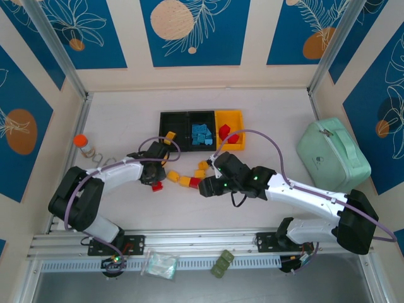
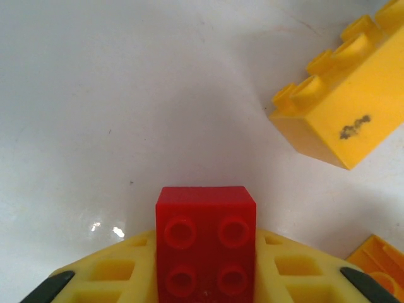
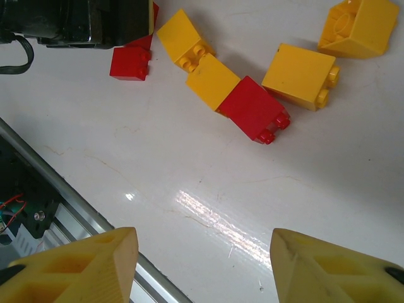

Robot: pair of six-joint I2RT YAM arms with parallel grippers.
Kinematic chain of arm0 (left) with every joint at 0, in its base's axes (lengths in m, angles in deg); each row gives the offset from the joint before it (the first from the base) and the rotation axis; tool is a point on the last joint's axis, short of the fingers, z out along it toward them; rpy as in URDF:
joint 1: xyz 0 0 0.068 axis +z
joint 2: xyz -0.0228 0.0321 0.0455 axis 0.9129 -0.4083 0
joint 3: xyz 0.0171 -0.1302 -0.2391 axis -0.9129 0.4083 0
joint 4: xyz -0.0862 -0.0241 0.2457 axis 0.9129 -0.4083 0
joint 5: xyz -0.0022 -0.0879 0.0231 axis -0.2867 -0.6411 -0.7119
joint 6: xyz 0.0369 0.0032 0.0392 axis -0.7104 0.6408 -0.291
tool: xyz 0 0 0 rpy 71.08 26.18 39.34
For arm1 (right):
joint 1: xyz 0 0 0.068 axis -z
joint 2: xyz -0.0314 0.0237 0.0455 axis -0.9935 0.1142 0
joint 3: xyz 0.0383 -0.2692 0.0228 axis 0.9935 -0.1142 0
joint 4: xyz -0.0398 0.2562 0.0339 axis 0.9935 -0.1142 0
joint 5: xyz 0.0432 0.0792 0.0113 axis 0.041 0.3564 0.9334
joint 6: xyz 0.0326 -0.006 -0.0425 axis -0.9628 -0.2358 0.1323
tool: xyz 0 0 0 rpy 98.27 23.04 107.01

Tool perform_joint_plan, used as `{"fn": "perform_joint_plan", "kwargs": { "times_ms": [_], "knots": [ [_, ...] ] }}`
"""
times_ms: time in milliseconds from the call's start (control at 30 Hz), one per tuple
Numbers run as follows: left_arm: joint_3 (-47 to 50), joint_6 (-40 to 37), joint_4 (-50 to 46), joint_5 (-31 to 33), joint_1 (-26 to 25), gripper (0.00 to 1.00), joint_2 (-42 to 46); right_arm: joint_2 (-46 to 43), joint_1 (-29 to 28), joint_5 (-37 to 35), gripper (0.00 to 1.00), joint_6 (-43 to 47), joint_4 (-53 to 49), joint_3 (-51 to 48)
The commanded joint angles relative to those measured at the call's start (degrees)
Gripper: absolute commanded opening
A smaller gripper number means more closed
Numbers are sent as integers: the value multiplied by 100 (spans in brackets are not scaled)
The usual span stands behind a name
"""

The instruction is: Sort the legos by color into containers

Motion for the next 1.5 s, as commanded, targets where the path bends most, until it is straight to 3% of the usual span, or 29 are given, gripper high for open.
{"fn": "perform_joint_plan", "kwargs": {
  "times_ms": [0, 333, 567, 933, 1467],
  "knots": [
    [-86, -163, -141, 97, 72, 29, 177, -66, -17, -49, 57, -68, 11, -31],
    [-687, -454, -639, -317, -68, 29, 690, -544, 529, -34, 57, -185, -186, -166],
    [-1746, -565, -884, -451, -595, 30, 223, -1094, 1258, -275, 57, -422, -614, -407],
    [-4565, -812, -1195, -652, -1557, 31, -1916, -2114, 2318, -560, 58, -789, -1235, -1006],
    [-8587, -1199, -2131, -834, -1731, 31, -4891, -2702, 2835, -243, 58, -794, -1438, -1314]
  ]
}}
